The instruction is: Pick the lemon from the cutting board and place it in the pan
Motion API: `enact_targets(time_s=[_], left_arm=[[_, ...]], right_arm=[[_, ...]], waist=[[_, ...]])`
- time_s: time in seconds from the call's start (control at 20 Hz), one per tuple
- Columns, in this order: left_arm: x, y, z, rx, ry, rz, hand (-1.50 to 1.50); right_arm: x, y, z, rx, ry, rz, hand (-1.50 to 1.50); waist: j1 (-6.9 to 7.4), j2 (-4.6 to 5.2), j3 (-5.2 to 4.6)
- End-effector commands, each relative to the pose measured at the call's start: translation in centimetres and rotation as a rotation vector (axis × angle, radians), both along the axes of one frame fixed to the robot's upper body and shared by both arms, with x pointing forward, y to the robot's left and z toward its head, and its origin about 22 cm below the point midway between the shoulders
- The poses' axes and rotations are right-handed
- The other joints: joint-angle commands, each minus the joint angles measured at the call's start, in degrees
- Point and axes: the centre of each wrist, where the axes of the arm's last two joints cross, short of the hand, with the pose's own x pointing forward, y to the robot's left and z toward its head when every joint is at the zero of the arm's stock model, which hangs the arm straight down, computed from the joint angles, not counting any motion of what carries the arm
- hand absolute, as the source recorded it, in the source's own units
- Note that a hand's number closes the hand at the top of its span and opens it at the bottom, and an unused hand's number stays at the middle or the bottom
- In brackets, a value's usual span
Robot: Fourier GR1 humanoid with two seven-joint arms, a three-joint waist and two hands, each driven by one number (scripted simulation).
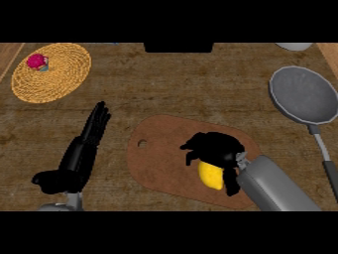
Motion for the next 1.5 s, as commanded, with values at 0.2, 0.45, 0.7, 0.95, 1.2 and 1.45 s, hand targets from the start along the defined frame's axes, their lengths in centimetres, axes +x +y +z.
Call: enact_targets(time_s=[0.2,0.45,0.7,0.95,1.2,1.45], left_arm=[[0.4,-0.9,0.6,-0.01,0.009,-0.02,0.0],[0.6,-0.1,0.6,0.01,0.007,-0.025,0.0],[-0.5,0.9,-0.5,0.008,0.021,0.026,0.0],[-0.1,0.1,-0.3,-0.01,0.001,0.02,0.0],[0.8,-0.9,0.0,-0.004,0.004,0.002,0.0],[0.9,0.7,0.5,-0.014,-0.006,-0.014,0.0]], right_arm=[[1.5,-0.1,-0.4,-0.013,-0.031,0.068,1.5],[0.5,0.3,-2.2,0.091,-0.103,0.041,1.5],[2.6,-2.8,-1.0,0.149,-0.15,-0.636,1.5],[4.5,-2.4,2.1,0.197,-0.314,-1.137,1.5],[5.5,-0.5,6.1,0.28,-0.671,-1.327,1.5],[6.1,2.5,11.0,0.43,-0.804,-1.441,1.5]], waist=[[0.08,0.72,0.28],[0.0,0.75,0.28],[-1.84,0.66,0.31],[-1.84,0.54,0.2],[-0.59,0.72,0.24],[0.46,0.66,0.25]])
